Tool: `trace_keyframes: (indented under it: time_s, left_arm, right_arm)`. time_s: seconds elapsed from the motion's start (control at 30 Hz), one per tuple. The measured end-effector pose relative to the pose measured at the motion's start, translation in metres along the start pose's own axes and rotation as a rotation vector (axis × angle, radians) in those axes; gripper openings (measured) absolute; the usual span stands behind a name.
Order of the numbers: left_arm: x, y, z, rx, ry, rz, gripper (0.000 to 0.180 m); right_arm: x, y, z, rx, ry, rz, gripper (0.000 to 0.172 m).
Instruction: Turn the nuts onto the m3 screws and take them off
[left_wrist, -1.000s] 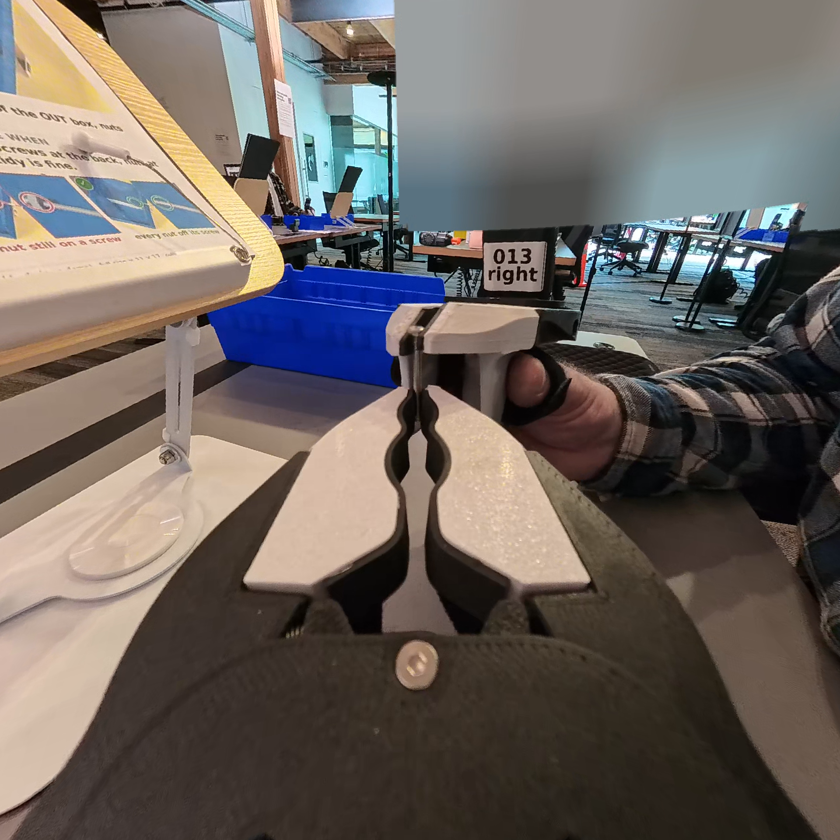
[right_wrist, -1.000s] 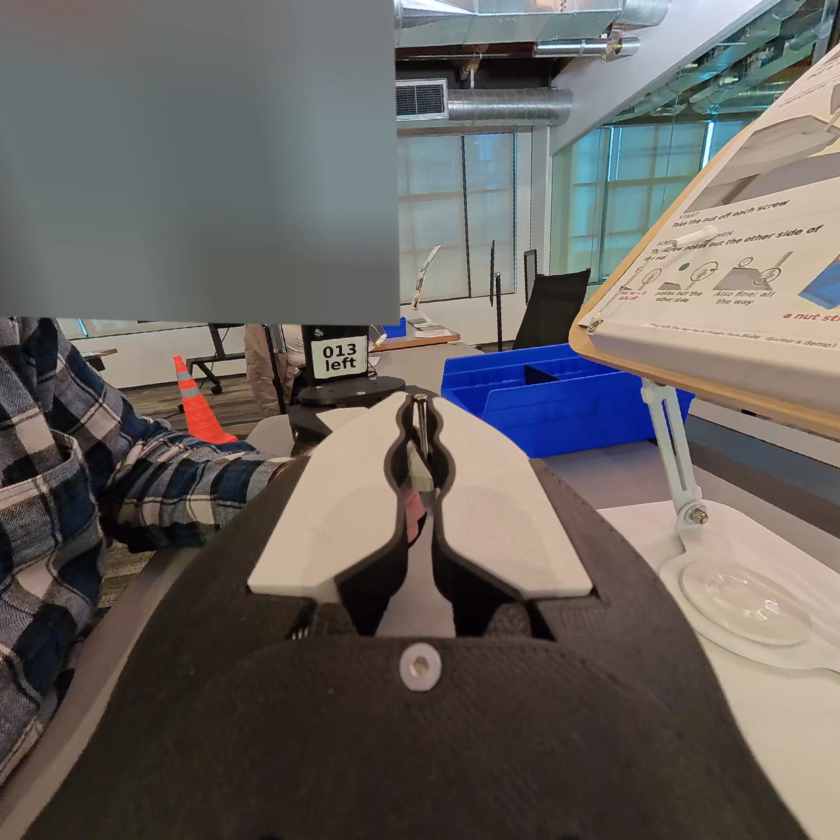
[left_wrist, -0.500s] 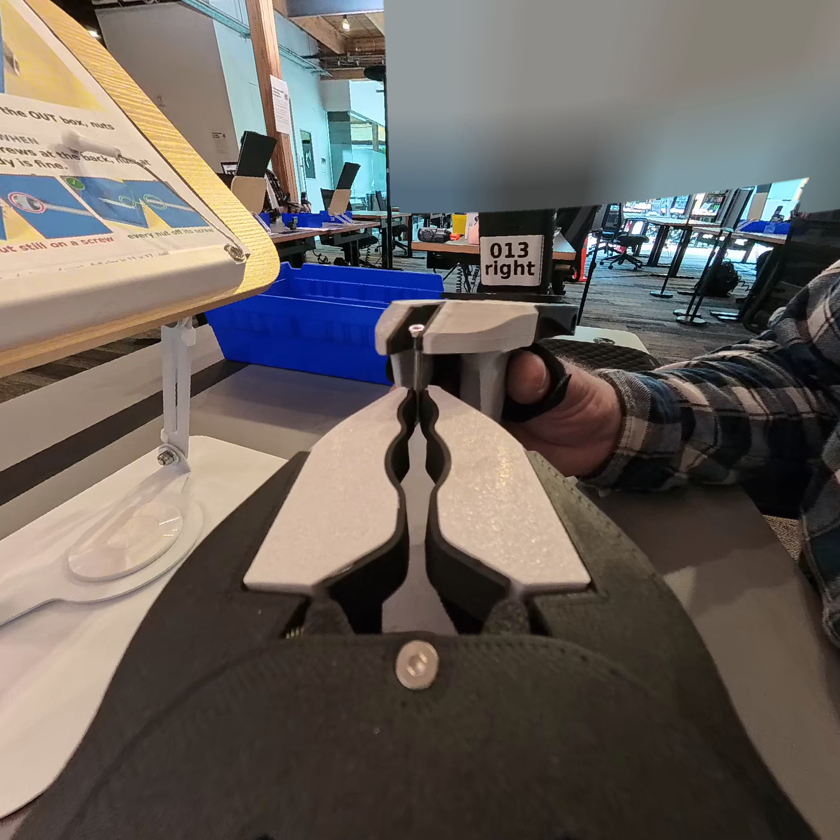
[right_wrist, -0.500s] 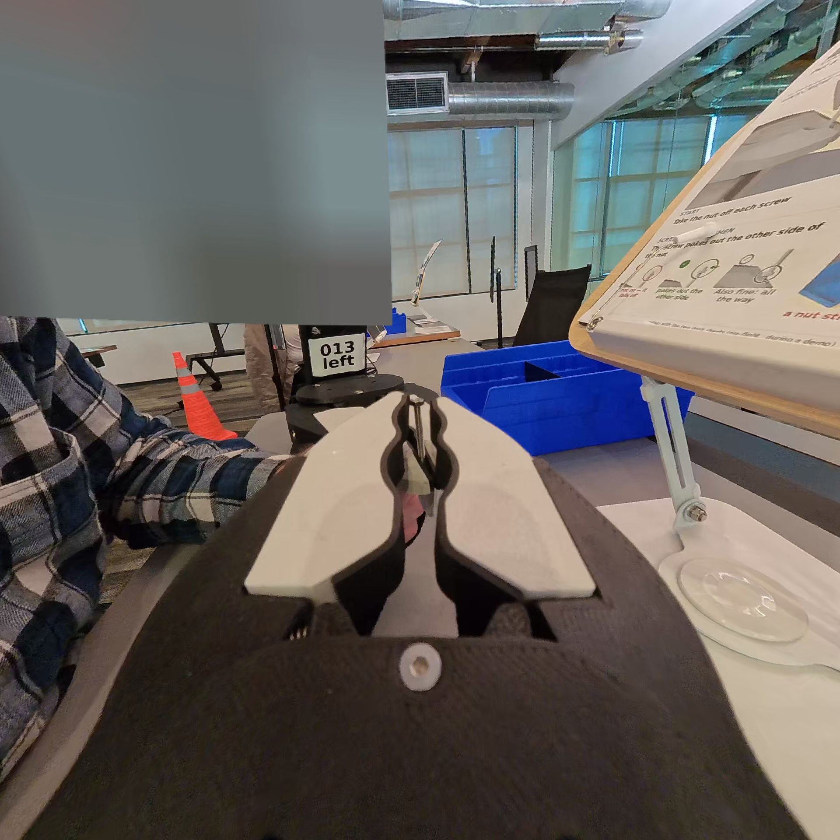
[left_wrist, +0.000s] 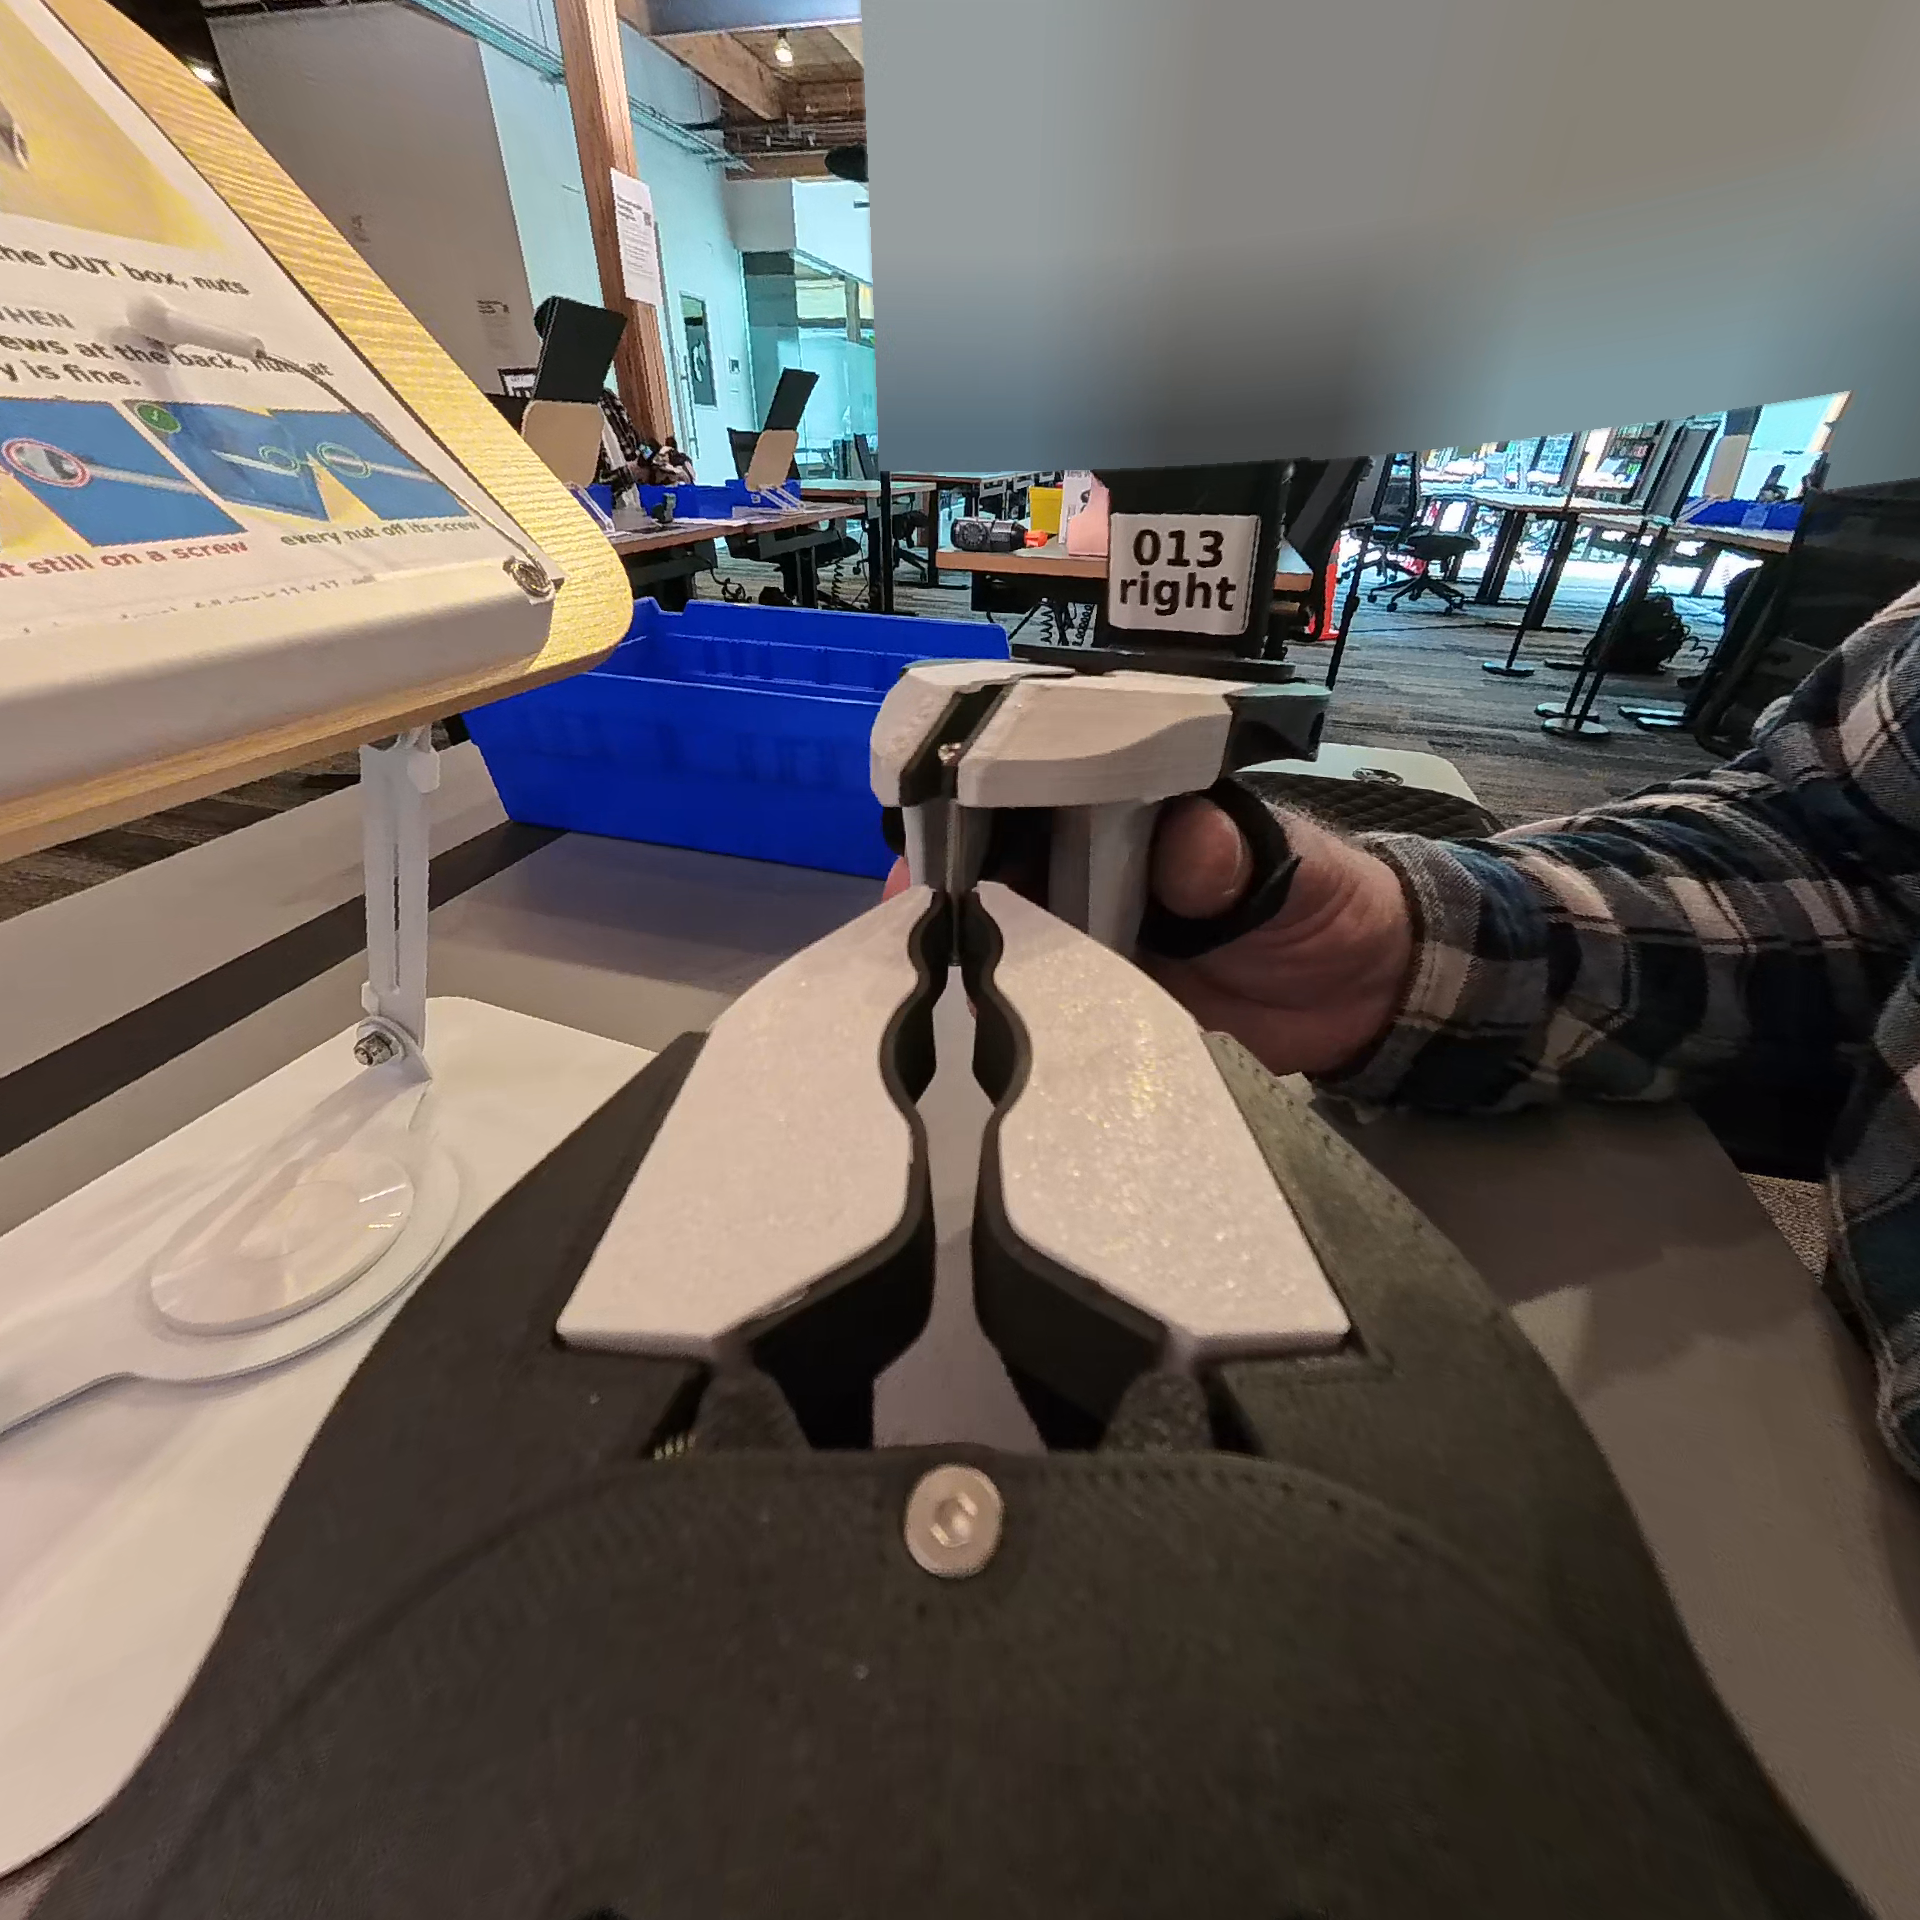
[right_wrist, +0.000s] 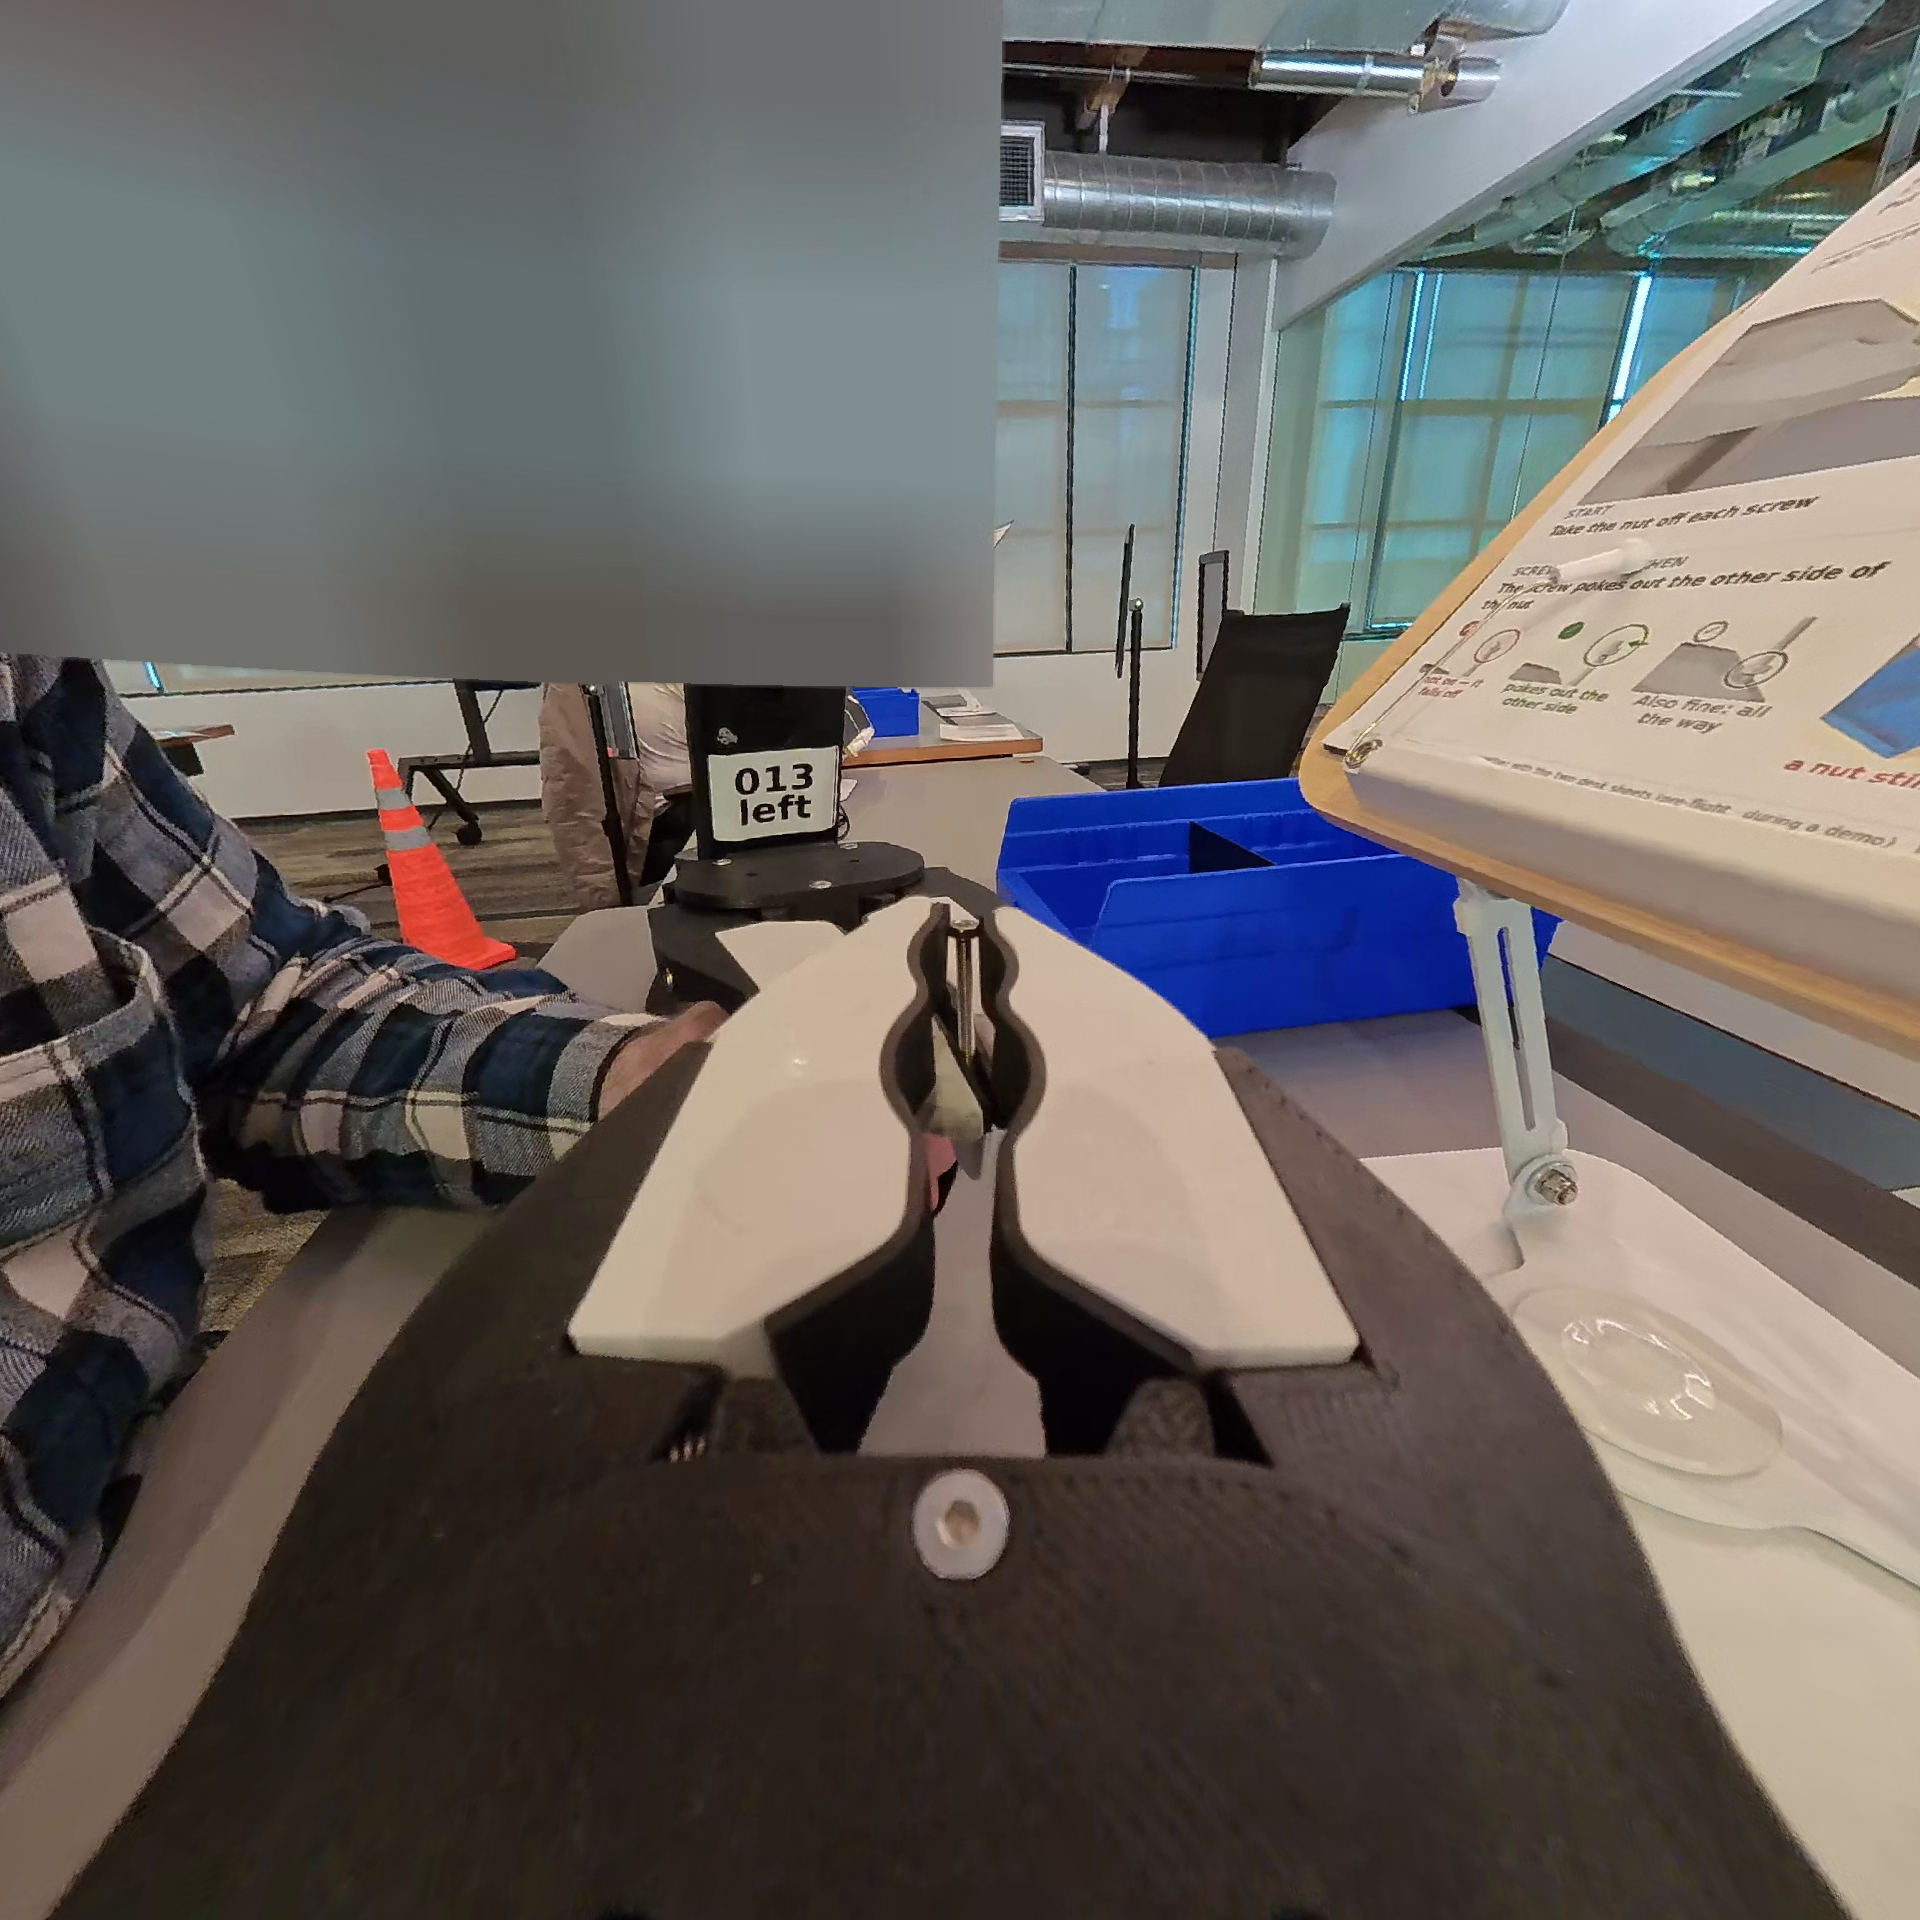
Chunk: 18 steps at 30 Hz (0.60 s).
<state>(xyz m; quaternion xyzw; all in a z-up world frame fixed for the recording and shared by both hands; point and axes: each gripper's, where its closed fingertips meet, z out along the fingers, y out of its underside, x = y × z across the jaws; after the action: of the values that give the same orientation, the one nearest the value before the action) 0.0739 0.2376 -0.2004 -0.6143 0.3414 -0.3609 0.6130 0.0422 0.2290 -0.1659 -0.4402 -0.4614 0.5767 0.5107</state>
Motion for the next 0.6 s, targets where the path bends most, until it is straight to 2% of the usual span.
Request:
trace_keyframes:
  time_s: [0.5,0.6]
  left_arm:
    - [0.000,-0.001,-0.001,-0.002,0.001,0.015,0.001]
    - [0.000,-0.007,-0.008,-0.006,0.013,0.064,0.001]
  right_arm:
    - [-0.002,0.001,-0.001,-0.028,0.022,-0.032,0.006]
    - [-0.002,-0.011,-0.011,0.010,0.016,-0.049,0.003]
